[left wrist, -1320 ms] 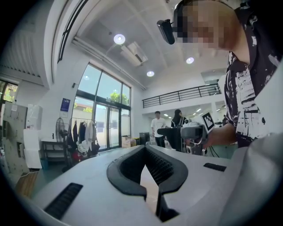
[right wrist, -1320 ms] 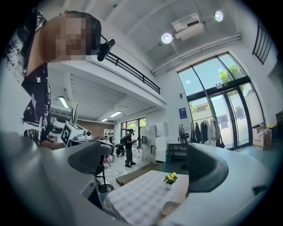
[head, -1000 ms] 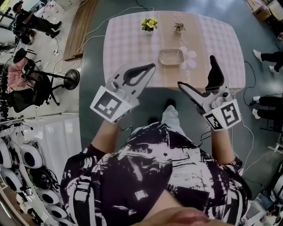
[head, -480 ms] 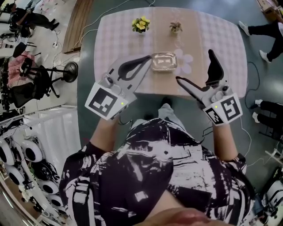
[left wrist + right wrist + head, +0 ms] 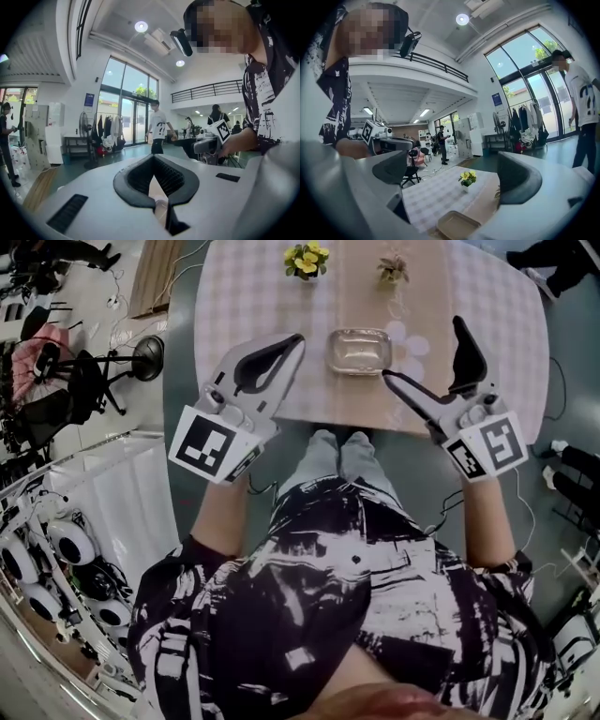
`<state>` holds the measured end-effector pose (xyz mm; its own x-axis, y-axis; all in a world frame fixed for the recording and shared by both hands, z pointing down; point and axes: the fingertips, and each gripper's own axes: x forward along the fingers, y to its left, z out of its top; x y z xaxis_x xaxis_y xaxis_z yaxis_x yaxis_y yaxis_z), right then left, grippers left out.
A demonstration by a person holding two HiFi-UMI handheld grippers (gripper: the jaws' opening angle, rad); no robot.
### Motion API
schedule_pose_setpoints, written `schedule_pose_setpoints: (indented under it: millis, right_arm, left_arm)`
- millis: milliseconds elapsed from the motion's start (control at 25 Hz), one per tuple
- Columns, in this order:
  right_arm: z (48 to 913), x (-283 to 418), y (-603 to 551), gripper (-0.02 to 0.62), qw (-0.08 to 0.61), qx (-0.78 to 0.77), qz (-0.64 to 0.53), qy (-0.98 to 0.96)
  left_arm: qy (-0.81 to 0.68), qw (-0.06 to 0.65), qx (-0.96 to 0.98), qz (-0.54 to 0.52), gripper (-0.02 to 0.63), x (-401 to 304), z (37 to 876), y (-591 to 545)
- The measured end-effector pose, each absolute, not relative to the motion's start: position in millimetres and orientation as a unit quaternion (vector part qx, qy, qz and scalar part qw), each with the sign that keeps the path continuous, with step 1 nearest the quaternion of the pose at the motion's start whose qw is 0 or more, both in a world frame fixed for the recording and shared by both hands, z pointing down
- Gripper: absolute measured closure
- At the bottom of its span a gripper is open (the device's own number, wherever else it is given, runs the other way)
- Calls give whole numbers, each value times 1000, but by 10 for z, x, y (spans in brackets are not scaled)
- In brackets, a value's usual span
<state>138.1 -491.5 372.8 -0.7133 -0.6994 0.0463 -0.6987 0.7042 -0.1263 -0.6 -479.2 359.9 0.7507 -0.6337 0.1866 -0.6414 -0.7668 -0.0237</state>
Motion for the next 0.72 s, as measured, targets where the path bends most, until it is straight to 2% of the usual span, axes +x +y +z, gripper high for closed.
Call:
schedule_pose_setpoints:
  millis: [400,720]
  right_arm:
    - [4291,1239,-5132,21,-46,-407,-108,906]
    - [5268,1305,-5325,21,-94,-405,-188,890]
  left_arm:
    - [-313,56,944,91,606,-222,3974,-5079]
    - [-299,68,947,95,606,-228,4118,-5171]
